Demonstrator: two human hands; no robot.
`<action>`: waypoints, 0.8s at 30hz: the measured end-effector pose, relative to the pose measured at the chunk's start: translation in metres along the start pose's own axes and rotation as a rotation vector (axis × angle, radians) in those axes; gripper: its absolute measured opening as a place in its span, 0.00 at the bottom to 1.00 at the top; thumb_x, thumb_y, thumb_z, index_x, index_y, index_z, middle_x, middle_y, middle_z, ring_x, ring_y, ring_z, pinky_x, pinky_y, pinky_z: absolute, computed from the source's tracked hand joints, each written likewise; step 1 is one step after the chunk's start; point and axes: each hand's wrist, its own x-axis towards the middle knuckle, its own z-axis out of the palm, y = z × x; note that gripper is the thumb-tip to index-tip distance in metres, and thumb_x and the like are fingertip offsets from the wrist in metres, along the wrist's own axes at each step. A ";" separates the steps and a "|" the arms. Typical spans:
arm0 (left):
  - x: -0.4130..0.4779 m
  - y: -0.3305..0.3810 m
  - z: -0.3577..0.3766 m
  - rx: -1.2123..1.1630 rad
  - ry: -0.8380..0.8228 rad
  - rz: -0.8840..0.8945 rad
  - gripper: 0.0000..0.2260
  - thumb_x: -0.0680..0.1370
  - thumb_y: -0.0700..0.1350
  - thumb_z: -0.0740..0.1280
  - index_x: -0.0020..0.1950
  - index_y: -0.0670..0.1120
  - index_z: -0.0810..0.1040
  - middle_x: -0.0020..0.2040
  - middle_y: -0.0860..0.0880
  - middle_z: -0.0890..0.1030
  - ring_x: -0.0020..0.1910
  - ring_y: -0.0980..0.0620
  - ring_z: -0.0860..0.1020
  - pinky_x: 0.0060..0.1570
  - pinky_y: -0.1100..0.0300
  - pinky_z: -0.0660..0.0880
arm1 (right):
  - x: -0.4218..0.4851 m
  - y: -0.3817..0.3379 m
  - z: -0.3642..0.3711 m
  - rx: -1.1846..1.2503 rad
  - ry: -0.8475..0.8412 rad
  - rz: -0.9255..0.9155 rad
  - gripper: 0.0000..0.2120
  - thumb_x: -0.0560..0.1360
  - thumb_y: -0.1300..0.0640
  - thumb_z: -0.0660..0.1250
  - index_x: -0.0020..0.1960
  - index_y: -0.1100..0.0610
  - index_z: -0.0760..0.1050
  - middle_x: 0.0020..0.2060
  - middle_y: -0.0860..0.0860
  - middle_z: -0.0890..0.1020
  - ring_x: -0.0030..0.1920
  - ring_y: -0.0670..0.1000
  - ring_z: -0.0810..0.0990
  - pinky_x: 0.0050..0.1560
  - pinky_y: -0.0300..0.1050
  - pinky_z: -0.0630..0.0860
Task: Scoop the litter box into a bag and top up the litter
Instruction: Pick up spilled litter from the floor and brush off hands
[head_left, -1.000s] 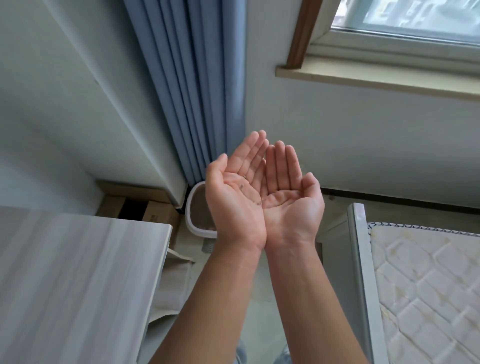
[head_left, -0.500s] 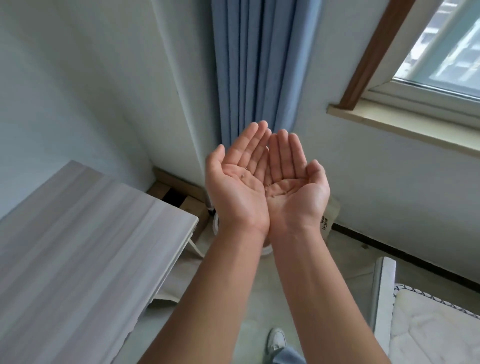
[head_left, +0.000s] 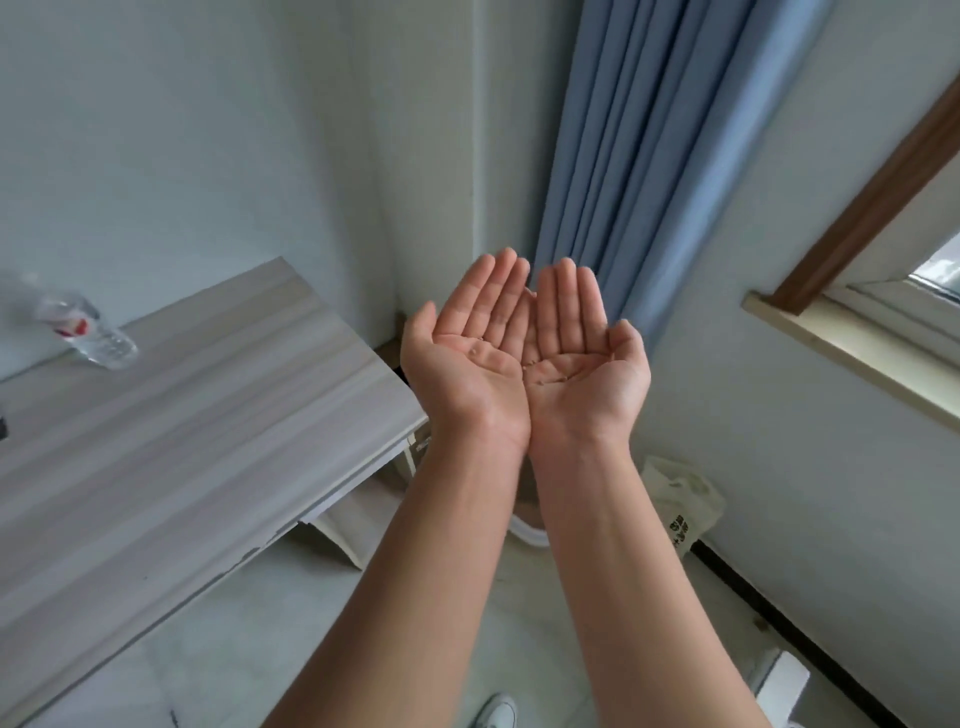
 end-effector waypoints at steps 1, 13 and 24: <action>-0.002 0.009 -0.001 -0.022 0.011 0.034 0.26 0.83 0.50 0.47 0.60 0.35 0.78 0.56 0.38 0.83 0.57 0.42 0.82 0.64 0.51 0.73 | -0.002 0.007 0.000 -0.011 -0.030 -0.004 0.27 0.82 0.46 0.55 0.74 0.62 0.69 0.70 0.58 0.75 0.72 0.58 0.72 0.76 0.57 0.61; -0.053 0.133 -0.061 -0.167 0.135 0.319 0.24 0.82 0.48 0.48 0.59 0.34 0.78 0.56 0.38 0.83 0.57 0.43 0.82 0.67 0.50 0.71 | -0.080 0.137 0.055 -0.005 -0.171 0.228 0.25 0.80 0.47 0.57 0.68 0.62 0.74 0.66 0.57 0.79 0.69 0.57 0.75 0.76 0.55 0.63; -0.152 0.270 -0.145 -0.187 0.148 0.472 0.23 0.82 0.47 0.48 0.60 0.34 0.78 0.56 0.39 0.83 0.59 0.44 0.81 0.67 0.50 0.71 | -0.202 0.275 0.086 -0.066 -0.290 0.364 0.25 0.80 0.46 0.57 0.69 0.61 0.74 0.67 0.57 0.78 0.70 0.57 0.74 0.76 0.55 0.62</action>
